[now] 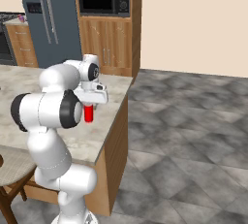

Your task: Four empty soda cans are scattered around the kitchen. Gather all the cans and cluster them next to the stove for recycling.

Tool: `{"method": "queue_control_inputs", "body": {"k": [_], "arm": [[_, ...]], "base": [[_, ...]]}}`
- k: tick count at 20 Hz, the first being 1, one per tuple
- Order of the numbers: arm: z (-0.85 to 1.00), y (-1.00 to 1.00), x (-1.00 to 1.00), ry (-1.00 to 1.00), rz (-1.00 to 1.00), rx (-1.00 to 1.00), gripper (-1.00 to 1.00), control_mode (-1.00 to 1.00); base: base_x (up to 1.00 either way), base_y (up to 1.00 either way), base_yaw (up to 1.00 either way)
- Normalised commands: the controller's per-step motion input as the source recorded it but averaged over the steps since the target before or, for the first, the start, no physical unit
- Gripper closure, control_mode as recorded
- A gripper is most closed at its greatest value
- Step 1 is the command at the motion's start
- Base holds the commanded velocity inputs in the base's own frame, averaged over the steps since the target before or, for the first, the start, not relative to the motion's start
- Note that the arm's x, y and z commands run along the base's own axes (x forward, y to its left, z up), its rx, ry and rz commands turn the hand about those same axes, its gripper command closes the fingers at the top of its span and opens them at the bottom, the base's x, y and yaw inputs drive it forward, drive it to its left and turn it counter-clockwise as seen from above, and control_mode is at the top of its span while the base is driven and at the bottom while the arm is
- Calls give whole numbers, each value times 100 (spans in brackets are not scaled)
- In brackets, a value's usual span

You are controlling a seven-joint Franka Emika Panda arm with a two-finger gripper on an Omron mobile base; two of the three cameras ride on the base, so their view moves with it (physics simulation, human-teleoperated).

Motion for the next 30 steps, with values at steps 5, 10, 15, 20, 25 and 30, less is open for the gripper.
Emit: {"method": "queue_control_inputs", "body": {"k": [5,10,15,20,25,30], "arm": [[27,0,0,3,0,0,100,-100],[16,0,-1,0,0,0,100,-100],[15,0,-2,-5,0,0,100,-100],[12,0,-7,-7,0,-1,100,-100],[14,0,-13,-5,0,0,100,-100],[15,0,-20,-4,0,0,100,-100]], "base": [[0,0,0],[0,0,0],[0,0,0],[0,0,0],[0,0,0],[0,0,0]]}}
